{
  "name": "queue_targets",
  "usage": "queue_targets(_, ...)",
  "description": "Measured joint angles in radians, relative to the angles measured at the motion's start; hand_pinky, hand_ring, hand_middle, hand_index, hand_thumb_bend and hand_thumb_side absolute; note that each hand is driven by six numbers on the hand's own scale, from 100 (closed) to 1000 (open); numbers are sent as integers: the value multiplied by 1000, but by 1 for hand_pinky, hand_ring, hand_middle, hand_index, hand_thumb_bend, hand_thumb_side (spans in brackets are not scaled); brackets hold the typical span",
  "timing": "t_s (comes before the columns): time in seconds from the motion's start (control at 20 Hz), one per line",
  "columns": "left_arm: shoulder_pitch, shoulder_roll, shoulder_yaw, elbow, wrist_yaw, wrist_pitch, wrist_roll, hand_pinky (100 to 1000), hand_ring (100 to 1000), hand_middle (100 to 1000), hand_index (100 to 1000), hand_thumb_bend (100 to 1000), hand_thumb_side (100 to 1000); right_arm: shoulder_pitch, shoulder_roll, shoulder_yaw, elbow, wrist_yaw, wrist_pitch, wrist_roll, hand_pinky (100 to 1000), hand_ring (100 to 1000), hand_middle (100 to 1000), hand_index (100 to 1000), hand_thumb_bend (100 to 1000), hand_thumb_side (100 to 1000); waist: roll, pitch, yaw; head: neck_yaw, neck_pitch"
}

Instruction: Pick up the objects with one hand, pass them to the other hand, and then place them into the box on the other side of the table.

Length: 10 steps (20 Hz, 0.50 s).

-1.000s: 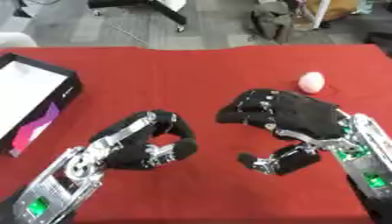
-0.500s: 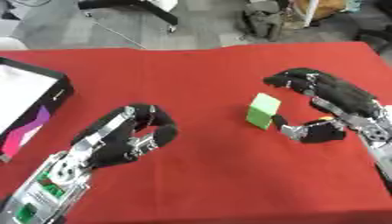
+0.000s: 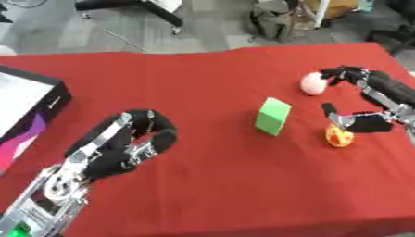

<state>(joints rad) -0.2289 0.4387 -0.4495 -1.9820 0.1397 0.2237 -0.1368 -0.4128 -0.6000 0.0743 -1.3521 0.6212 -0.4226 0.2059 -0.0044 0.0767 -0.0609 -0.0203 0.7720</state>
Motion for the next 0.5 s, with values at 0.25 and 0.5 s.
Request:
queue_targets(0.25,8,-8,2,0,0,2,3,880,669,500,616,587,679,-1,-6,-21,112,6,6,9,919,735,759,933,100,556,0,0,0,-3,0)
queue_targets(0.5,10,-8,6,0,0,2,9,880,669,500,616,587,678,-2,-8,-23,187,34,-4,44,917,734,757,923,106,572,1,0,0,-4,0)
